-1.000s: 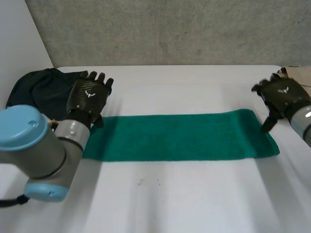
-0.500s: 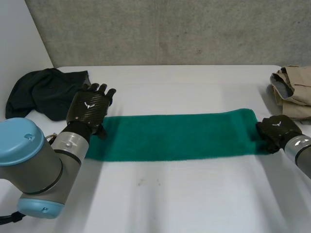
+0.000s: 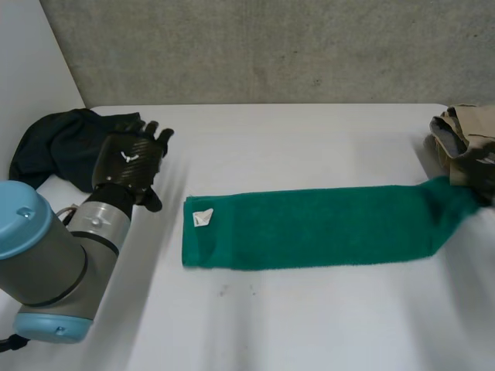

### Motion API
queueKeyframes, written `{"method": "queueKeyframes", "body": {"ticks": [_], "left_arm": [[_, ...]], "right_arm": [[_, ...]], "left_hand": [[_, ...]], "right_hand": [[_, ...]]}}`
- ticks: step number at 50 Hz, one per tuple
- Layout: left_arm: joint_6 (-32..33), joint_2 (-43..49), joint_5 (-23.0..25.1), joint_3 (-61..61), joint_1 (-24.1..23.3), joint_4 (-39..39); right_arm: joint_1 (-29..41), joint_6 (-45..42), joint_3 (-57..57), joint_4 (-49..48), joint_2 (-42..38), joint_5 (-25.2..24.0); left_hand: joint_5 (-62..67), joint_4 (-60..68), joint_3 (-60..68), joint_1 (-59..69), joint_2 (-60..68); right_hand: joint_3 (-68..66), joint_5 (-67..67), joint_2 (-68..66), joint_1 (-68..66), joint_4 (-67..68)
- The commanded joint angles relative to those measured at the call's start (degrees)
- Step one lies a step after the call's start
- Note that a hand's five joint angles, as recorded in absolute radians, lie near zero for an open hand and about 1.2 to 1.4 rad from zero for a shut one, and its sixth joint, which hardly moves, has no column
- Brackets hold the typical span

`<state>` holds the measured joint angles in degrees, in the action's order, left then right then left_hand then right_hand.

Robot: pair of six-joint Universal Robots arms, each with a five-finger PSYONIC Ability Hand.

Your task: Fold the laundry.

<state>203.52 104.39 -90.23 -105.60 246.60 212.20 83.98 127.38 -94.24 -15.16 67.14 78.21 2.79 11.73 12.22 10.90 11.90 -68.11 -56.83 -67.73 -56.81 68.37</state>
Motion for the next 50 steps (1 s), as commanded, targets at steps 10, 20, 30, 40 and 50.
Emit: {"method": "queueKeyframes", "body": {"ticks": [10,20,30,40,50], "left_arm": [[-0.3,-4.5,-0.2,-0.7,3.4,0.0],[-0.6,-3.8,-0.1,-0.7,3.2,0.1],[-3.6,-3.7,0.0,0.2,0.5,0.1],[-5.5,3.1,1.9,5.0,-9.1,-0.6],[-5.1,15.0,5.1,12.6,-14.0,-4.2]], "right_arm": [[45.4,6.9,9.8,-12.4,-7.4,-9.6],[53.7,7.1,18.0,-12.4,-21.2,-8.9],[47.6,21.8,10.4,-6.6,-7.8,10.1],[32.2,32.9,-2.6,3.1,-0.6,2.8],[30.0,29.4,-5.7,0.3,-1.0,2.8]], "left_hand": [[-2.8,-1.7,-2.2,-0.9,-1.9],[-2.8,-1.7,-2.2,-0.9,-1.9],[-2.8,-1.7,-2.2,-0.9,-1.9],[-2.8,-1.7,-2.2,-0.9,-1.9],[-2.2,-1.2,-1.7,-0.3,-1.3]], "right_hand": [[-11.9,-13.2,-12.3,-23.2,11.6],[52.1,50.8,51.7,40.8,-52.3],[58.1,56.8,57.7,46.8,-58.4],[58.1,56.8,57.7,46.8,-58.4],[41.6,40.3,41.2,30.3,-41.8]]}}
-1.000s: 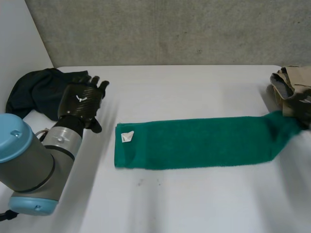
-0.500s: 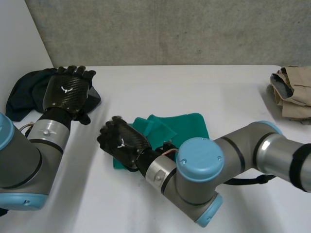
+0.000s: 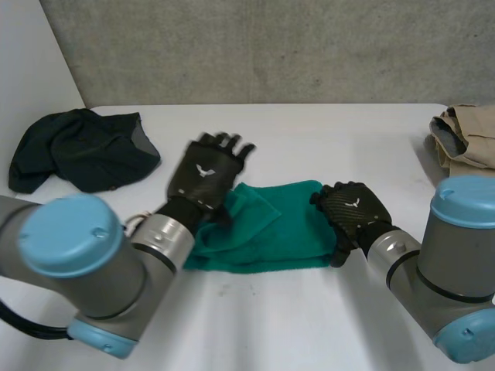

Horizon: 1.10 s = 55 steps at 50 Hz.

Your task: Fold the laundry.

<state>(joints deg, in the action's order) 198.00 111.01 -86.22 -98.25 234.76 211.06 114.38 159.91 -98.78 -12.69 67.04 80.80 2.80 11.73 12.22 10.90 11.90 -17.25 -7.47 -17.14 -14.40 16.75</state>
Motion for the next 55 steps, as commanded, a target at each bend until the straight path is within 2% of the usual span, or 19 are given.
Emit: {"method": "queueKeyframes", "body": {"ticks": [1,8,13,17,19,22,23,25,30,34,35,37,38,47,51,55], "left_arm": [[0.5,9.3,1.0,6.0,-2.1,-3.7],[0.6,14.8,0.6,12.7,-1.1,-11.5],[2.0,16.9,-1.8,14.8,1.0,-13.0],[4.0,17.4,-7.0,16.9,2.8,-12.1],[5.2,17.5,-12.8,18.4,5.3,-9.9],[7.0,17.5,-17.8,18.9,8.4,-7.9],[7.7,17.3,-18.1,18.7,8.8,-7.5],[8.7,17.5,-17.7,18.3,8.7,-7.2],[9.0,16.4,-12.7,15.0,5.8,-6.8],[8.9,13.4,-11.4,13.5,3.7,-6.7],[8.9,12.9,-11.4,13.3,3.3,-6.7],[8.9,11.9,-11.5,12.6,2.3,-6.7],[8.9,11.6,-11.5,12.3,2.0,-6.8],[7.5,7.4,-10.8,8.8,0.9,-6.1],[3.4,7.4,-9.0,9.4,-0.3,-5.9],[-0.1,7.7,-6.7,9.7,-2.8,-5.9]], "right_arm": [[-0.2,-3.2,-1.1,-2.2,-1.0,-0.2],[0.6,-3.3,-0.4,-2.7,-4.3,0.5],[1.0,-3.8,0.3,-3.0,-5.0,0.6],[1.1,-4.3,0.3,-3.7,-5.2,0.6],[1.1,-4.5,0.3,-4.0,-5.2,0.6],[1.2,-4.5,0.3,-4.4,-5.1,0.8],[1.2,-4.5,0.3,-4.4,-5.1,0.8],[1.2,-4.5,0.3,-4.5,-5.1,0.8],[1.3,-4.6,0.2,-4.5,-5.1,0.8],[1.2,-4.6,0.2,-5.3,-5.3,0.8],[1.2,-4.6,0.2,-5.5,-5.3,0.8],[1.1,-5.0,0.0,-5.9,-5.4,0.9],[1.1,-5.3,0.0,-6.0,-5.3,1.0],[-1.0,-15.6,-4.0,-5.3,-1.3,4.3],[-1.8,-19.4,-5.5,-5.4,-0.7,4.2],[-2.0,-19.6,-5.9,-5.6,-0.7,4.4]], "left_hand": [[-2.2,-1.2,-1.7,-0.3,-1.3],[-1.6,-0.5,-1.0,0.3,-0.7],[-1.1,0.0,-0.5,0.8,-0.2],[-0.4,0.7,0.2,1.5,0.5],[-0.6,0.5,0.0,1.3,0.3],[-0.9,0.2,-0.3,1.0,0.0],[-1.2,-0.2,-0.7,0.7,-0.3],[-1.6,-0.5,-1.0,0.3,-0.7],[-2.2,-1.2,-1.7,-0.3,-1.3],[-2.2,-1.2,-1.7,-0.3,-1.3],[-2.2,-1.2,-1.7,-0.3,-1.3],[-2.2,-1.2,-1.7,-0.3,-1.3],[-2.2,-1.2,-1.7,-0.3,-1.3],[-2.8,-1.7,-2.2,-0.9,-1.9],[-2.8,-1.7,-2.2,-0.9,-1.9],[-2.4,-1.3,-1.8,-0.5,-1.5]], "right_hand": [[-11.8,-11.6,-11.9,-14.7,12.3],[-19.6,-19.4,-19.7,-22.4,20.1],[-24.1,-23.9,-24.2,-27.0,24.6],[-32.2,-31.9,-32.3,-35.0,32.7],[-34.9,-34.7,-35.0,-37.7,35.4],[-35.7,-35.5,-35.8,-38.6,36.2],[-36.6,-36.3,-36.7,-39.4,37.1],[-37.6,-37.4,-37.7,-40.4,38.1],[-39.8,-39.5,-39.9,-42.6,40.3],[-41.8,-41.6,-41.9,-44.6,42.3],[-44.4,-44.2,-44.6,-47.3,44.9],[-61.9,-61.7,-62.0,-64.7,62.4],[-62.7,-62.5,-62.8,-65.6,63.2],[-62.8,-62.5,-62.9,-65.6,63.2],[-62.8,-62.5,-62.9,-65.6,63.2],[-62.8,-62.5,-62.9,-65.6,63.2]]}}
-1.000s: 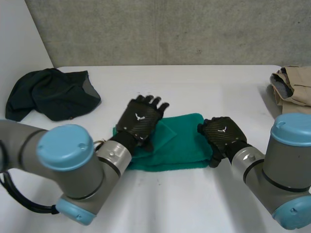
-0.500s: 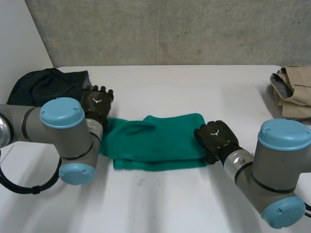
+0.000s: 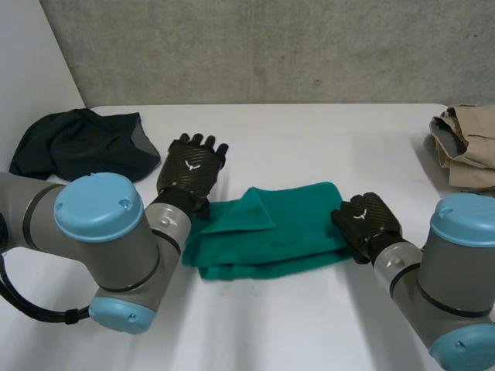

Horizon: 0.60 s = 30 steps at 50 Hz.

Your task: Fold the laundry.

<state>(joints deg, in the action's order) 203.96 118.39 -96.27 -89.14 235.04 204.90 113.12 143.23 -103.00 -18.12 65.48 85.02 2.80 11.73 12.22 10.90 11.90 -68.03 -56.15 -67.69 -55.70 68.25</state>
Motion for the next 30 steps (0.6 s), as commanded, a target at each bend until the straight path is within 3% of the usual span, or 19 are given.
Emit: {"method": "queueKeyframes", "body": {"ticks": [1,12,16,22,30], "left_arm": [[-6.4,0.4,3.6,0.6,-3.5,0.2],[-6.0,8.0,4.2,5.5,-4.4,-1.0],[-4.8,12.0,3.5,9.5,-2.2,-1.8],[-2.1,13.8,-3.3,14.1,4.5,-1.0],[-2.2,10.5,-4.8,10.7,3.9,-1.3]], "right_arm": [[-0.7,-2.8,-1.8,-0.3,0.8,0.1],[-0.9,-2.2,-2.1,-0.5,0.7,0.2],[-0.9,-2.3,-2.1,-0.4,0.7,0.1],[-1.0,-2.8,-2.2,-0.3,0.7,0.8],[-1.6,-3.7,-2.2,0.3,1.7,1.1]], "left_hand": [[-2.2,-1.2,-1.7,-0.4,-1.3],[-1.7,-0.7,-1.2,0.2,-0.8],[-1.2,-0.2,-0.7,0.7,-0.3],[-1.1,0.0,-0.5,0.8,-0.2],[-2.6,-1.5,-2.0,-0.7,-1.7]], "right_hand": [[-12.0,-13.8,-12.3,-24.3,11.7],[-12.0,-13.8,-12.3,-24.3,11.7],[-12.0,-13.8,-12.3,-24.3,11.7],[-12.0,-13.8,-12.3,-24.3,11.7],[-12.0,-13.8,-12.3,-24.3,11.7]]}}
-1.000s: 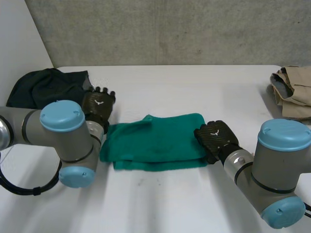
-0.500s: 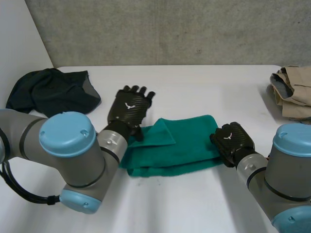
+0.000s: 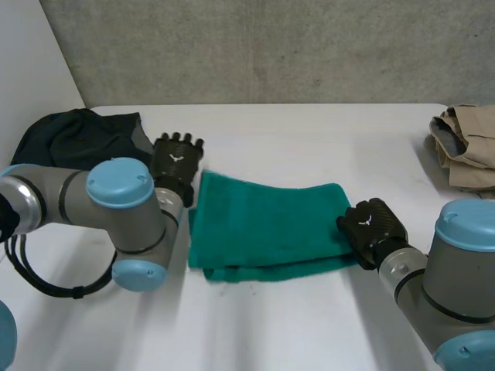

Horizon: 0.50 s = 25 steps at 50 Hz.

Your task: Fold the laundry.

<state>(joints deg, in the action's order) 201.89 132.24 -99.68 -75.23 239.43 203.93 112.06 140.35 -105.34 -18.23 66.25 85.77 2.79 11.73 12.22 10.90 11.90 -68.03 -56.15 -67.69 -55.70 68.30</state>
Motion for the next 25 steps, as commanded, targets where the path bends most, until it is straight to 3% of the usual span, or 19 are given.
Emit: {"method": "queueKeyframes", "body": {"ticks": [1,7,11,16,21,22,23,24,25], "left_arm": [[-0.2,-4.6,-1.2,-4.4,-0.7,-0.3],[-1.1,-14.3,-1.0,-14.0,-1.3,0.2],[-2.3,-19.6,-1.1,-17.8,-1.0,0.3],[-4.5,-23.6,-1.2,-20.6,0.3,0.3],[-6.7,-25.5,-1.4,-21.9,2.0,0.3],[-6.9,-25.5,-1.4,-21.9,2.2,0.3],[-7.0,-25.5,-1.4,-21.9,2.3,0.3],[-7.2,-25.5,-1.4,-21.9,2.4,0.3],[-7.6,-25.5,-1.4,-21.9,2.6,0.3]], "right_arm": [[-0.4,-1.7,0.6,0.3,1.4,0.4],[0.7,-9.0,4.0,-0.7,3.5,0.2],[7.8,-14.0,8.3,-2.9,3.2,-1.5],[21.2,-15.2,14.0,-8.3,-2.9,-10.9],[25.1,-11.6,16.3,-8.2,-9.4,-17.3],[25.1,-10.3,17.0,-8.3,-10.2,-17.1],[25.1,-8.8,17.8,-8.3,-10.7,-16.6],[25.1,-4.7,19.1,-8.0,-11.1,-14.1],[25.1,-2.1,19.6,-7.8,-10.9,-12.1]], "left_hand": [[-2.6,-1.5,-2.0,-0.7,-1.7],[-2.7,-1.7,-2.2,-0.9,-1.9],[-2.7,-1.7,-2.2,-0.9,-1.9],[-2.7,-1.7,-2.2,-0.9,-1.9],[-2.7,-1.7,-2.2,-0.9,-1.9],[-2.7,-1.7,-2.2,-0.9,-1.9],[-2.7,-1.7,-2.2,-0.9,-1.9],[-2.7,-1.7,-2.2,-0.9,-1.9],[-2.7,-1.7,-2.2,-0.9,-1.9]], "right_hand": [[-12.0,-13.8,-12.3,-24.3,11.7],[-12.0,-13.8,-12.3,-24.3,11.7],[-12.0,-13.8,-12.3,-24.3,11.7],[-12.0,-13.8,-12.3,-24.3,11.7],[-12.0,-13.8,-12.3,-24.3,11.7],[-5.7,-7.6,-6.0,-18.0,5.4],[12.2,10.3,11.8,-0.2,-12.4],[40.8,39.0,40.5,28.5,-41.1],[47.6,45.7,47.3,35.3,-47.9]]}}
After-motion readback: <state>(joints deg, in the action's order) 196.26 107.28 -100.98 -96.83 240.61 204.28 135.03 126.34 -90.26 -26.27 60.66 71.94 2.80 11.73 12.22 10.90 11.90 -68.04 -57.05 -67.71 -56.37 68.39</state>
